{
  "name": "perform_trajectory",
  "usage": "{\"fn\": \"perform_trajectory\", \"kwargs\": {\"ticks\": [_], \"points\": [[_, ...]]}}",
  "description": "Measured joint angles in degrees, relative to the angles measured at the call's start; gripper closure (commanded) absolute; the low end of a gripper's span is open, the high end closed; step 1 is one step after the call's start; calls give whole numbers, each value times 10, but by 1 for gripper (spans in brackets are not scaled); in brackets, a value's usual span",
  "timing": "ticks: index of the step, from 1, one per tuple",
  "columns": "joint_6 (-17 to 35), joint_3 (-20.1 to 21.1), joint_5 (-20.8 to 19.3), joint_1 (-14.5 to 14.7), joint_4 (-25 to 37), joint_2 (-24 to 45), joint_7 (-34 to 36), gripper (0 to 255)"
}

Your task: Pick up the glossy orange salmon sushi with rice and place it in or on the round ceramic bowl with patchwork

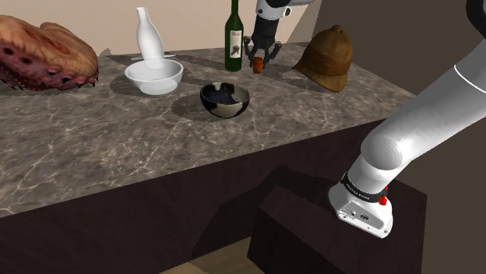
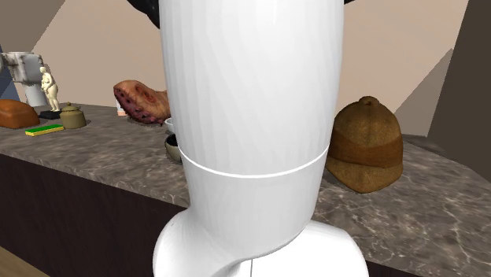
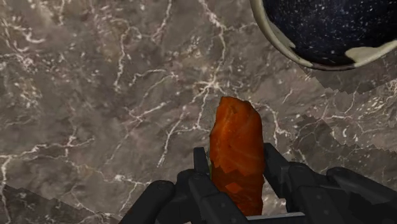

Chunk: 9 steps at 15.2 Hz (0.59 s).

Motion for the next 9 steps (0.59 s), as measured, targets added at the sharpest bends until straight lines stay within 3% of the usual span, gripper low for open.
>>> {"fn": "perform_trajectory", "kwargs": {"ticks": [9], "points": [[-70,-2,-2,-2,70,0,2,255]]}}
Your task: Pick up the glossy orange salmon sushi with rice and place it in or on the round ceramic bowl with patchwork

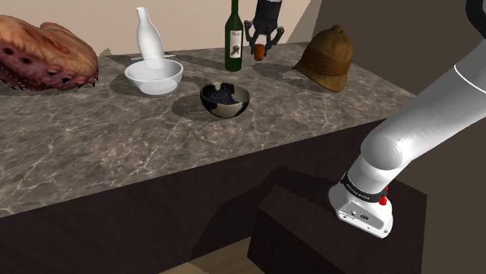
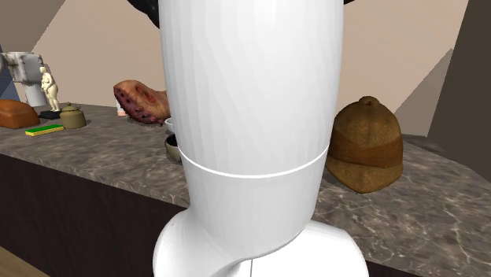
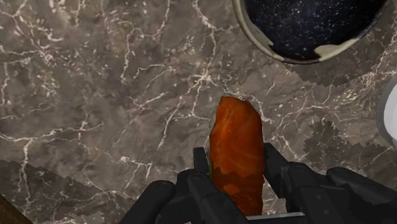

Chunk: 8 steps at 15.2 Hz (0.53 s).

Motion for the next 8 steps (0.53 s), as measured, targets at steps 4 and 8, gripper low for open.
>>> {"fn": "perform_trajectory", "kwargs": {"ticks": [4,8], "points": [[-8,19,2,12,7,-3,30,255],[-8,53,4,31,8,-4,82,255]]}}
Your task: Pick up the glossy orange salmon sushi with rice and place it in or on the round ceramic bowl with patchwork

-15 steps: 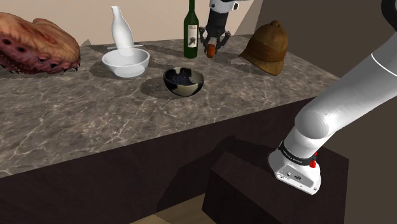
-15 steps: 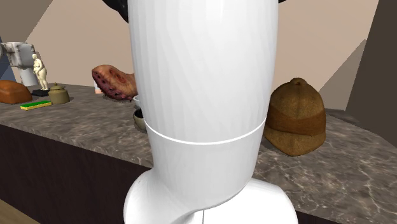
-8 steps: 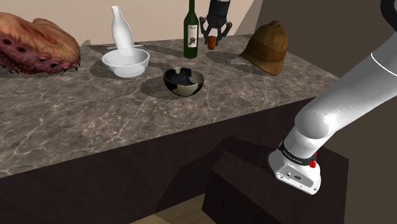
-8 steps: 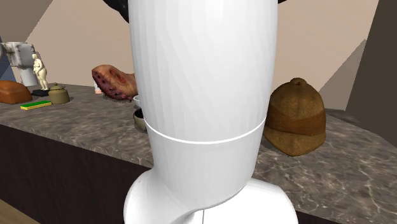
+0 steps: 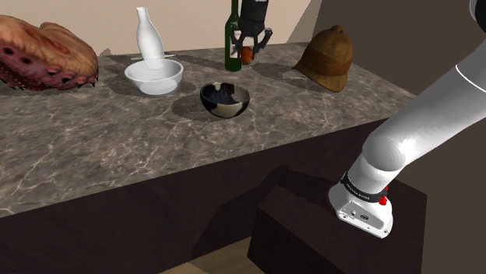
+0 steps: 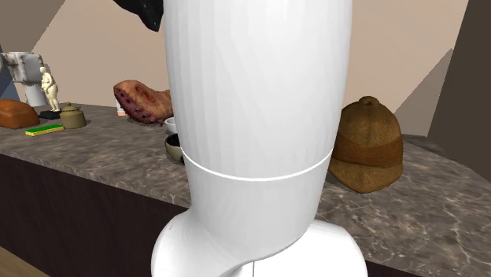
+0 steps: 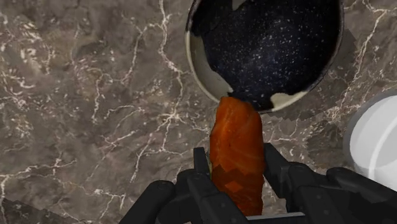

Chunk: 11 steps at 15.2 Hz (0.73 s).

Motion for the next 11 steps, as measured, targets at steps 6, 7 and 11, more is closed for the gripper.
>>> {"fn": "perform_trajectory", "kwargs": {"ticks": [6,7,11], "points": [[-5,58,-1,31,21,12,89,255],[1,67,-3,36,20,17,104,255],[21,77,-5,40,10,27,118,255]]}}
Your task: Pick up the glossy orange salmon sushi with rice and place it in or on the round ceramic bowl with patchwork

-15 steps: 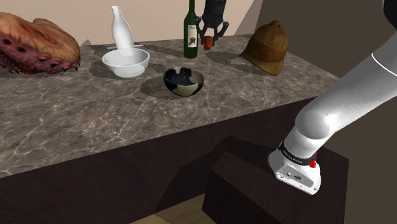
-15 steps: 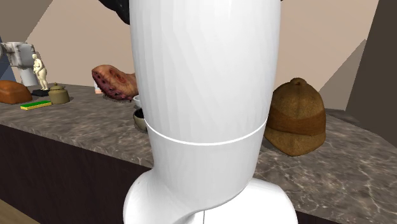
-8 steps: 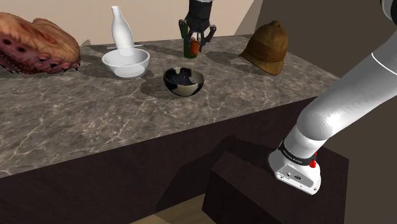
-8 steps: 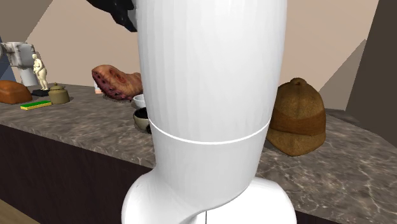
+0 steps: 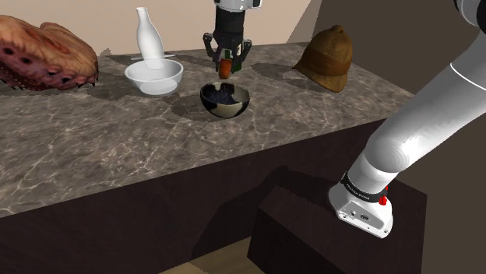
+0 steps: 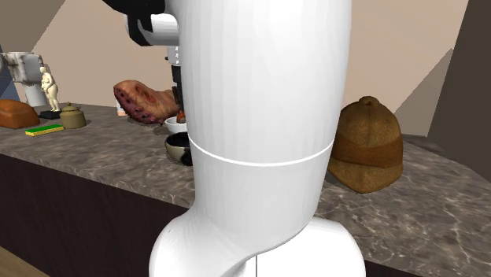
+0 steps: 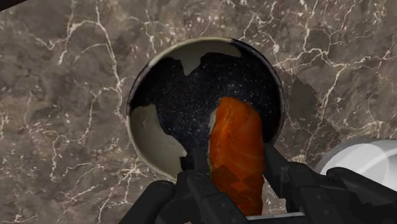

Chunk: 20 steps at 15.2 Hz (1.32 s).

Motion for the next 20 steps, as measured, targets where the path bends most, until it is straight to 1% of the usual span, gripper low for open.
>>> {"fn": "perform_trajectory", "kwargs": {"ticks": [9,15,16,20], "points": [[69,4,0,2,-66,4,2,255],[79,5,1,2,-75,4,2,255],[79,5,1,2,-75,4,2,0],[79,5,1,2,-75,4,2,0]]}}
